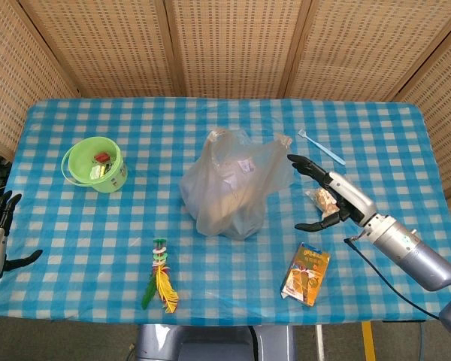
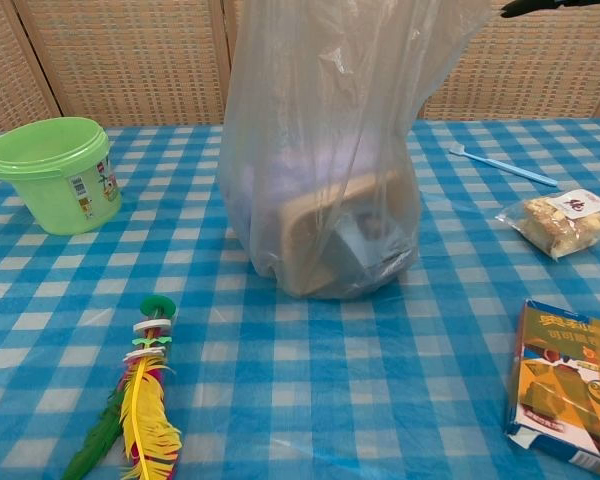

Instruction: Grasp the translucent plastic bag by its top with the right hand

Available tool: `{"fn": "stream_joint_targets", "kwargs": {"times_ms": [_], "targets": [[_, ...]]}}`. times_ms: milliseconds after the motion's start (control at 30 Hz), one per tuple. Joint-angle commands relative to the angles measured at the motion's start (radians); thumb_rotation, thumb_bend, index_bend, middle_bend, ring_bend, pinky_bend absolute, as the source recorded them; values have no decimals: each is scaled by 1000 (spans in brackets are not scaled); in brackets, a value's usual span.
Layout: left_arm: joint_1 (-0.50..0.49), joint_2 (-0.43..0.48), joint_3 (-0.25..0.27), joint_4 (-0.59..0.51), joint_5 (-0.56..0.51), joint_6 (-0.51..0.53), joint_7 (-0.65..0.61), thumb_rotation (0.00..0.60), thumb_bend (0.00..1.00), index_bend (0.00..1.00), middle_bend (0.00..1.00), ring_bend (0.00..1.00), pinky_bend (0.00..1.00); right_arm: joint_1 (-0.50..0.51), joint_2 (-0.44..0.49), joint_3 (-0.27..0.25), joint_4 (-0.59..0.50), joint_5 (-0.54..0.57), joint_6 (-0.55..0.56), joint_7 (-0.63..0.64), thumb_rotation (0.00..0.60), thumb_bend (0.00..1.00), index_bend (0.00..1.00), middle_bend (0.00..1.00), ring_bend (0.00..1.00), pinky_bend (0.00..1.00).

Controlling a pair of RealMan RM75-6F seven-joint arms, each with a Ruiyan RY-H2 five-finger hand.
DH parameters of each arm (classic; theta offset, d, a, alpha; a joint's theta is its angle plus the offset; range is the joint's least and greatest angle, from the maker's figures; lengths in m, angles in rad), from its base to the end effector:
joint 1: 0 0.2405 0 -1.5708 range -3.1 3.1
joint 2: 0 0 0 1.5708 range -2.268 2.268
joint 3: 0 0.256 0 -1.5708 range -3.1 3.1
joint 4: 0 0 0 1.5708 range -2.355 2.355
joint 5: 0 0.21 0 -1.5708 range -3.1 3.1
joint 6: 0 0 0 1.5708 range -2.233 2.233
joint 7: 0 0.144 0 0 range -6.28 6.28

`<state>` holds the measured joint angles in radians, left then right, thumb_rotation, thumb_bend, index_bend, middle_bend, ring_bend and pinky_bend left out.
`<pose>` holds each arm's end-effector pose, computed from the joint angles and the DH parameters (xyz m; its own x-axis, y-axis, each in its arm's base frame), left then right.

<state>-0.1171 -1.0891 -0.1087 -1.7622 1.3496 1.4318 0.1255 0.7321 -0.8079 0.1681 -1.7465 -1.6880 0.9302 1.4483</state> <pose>-0.2938 0.1991 0.1623 0.3785 0.0099 0.9255 0.9219 0.0856 -0.3780 -0.1314 -0.3351 0.1803 -0.4153 -0.6400 0.6465 -0.7770 -0.1200 -0.6180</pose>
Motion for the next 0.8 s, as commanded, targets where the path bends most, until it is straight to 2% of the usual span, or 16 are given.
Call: {"fn": "stream_joint_targets", "kwargs": {"times_ms": [33, 133, 300, 533, 800], "targets": [[-5, -1, -4, 1, -13, -7, 4, 600, 0, 0, 0, 0, 0, 61, -20, 18, 3, 42, -72, 0, 600, 0, 1, 16, 0, 0], [-7, 0, -8, 5, -29, -15, 3, 600, 0, 0, 0, 0, 0, 108, -34, 36, 12, 83, -131, 15, 600, 0, 7, 22, 0, 0], [-10, -1, -14, 12, -51, -22, 0, 600, 0, 0, 0, 0, 0, 143, -55, 67, 14, 133, -150, 82, 600, 0, 36, 70, 0, 0], [-20, -1, -22, 14, -76, -36, 4, 600, 0, 0, 0, 0, 0, 177, -67, 77, 24, 121, -163, 189, 600, 0, 87, 138, 4, 33], [-30, -2, -24, 20, -94, -56, 1, 600, 0, 0, 0, 0, 0, 228, -87, 81, 40, 108, -190, 289, 600, 0, 188, 248, 102, 84]]}}
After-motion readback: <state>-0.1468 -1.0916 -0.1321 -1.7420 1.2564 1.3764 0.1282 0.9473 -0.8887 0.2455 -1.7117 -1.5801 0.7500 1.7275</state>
